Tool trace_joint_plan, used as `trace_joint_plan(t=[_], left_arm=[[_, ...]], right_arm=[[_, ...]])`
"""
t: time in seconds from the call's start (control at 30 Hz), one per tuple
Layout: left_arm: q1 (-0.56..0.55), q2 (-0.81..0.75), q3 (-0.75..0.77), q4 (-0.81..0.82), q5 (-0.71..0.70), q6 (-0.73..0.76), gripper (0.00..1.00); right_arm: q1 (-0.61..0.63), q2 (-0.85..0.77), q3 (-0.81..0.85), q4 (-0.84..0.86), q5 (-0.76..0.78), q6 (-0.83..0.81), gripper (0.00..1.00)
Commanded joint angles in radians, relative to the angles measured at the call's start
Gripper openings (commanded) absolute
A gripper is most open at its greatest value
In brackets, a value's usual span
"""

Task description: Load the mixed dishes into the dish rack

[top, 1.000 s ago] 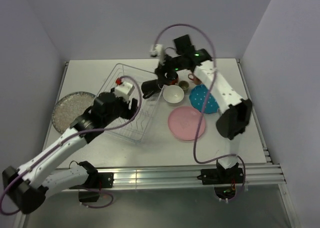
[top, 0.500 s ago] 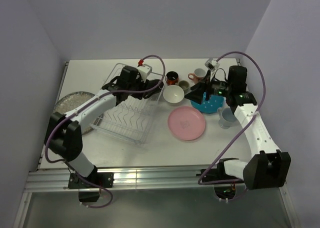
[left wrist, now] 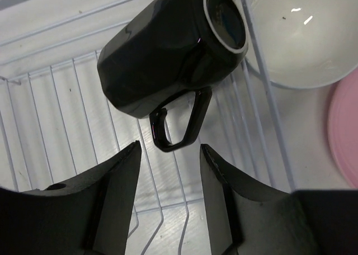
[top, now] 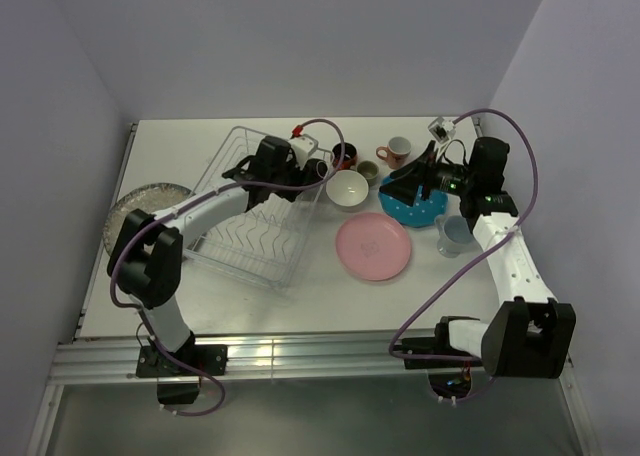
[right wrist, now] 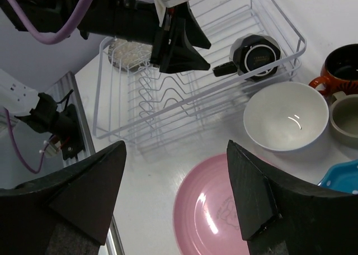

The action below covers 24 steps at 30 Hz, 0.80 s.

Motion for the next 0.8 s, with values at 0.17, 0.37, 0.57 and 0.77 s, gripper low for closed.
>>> trace_joint_plan(t=[0.17,0.37,0.57,0.77], left_arm=[[-0.055,0.048,-0.015,0.139,-0.096,0.024,0.55],[-0.070,0.074,-0.027,0.168,-0.169,0.030,0.57],[-0.076,0.105,-0.030,0.217,-0.270,0.027,0.56],[-0.081,0.134,-0.030,0.233,-0.303,0.026,0.55]], right_arm=[[-0.019,-0.023,-0.018,0.067,-0.044,0.033,0.81],[-0.019,-0.022,-0.030,0.107,-0.052,0.048,0.81],[-0.022,-0.025,-0.038,0.129,-0.061,0.060,0.81],[-0.024,-0.023,-0.044,0.146,-0.067,0.071,0.81]])
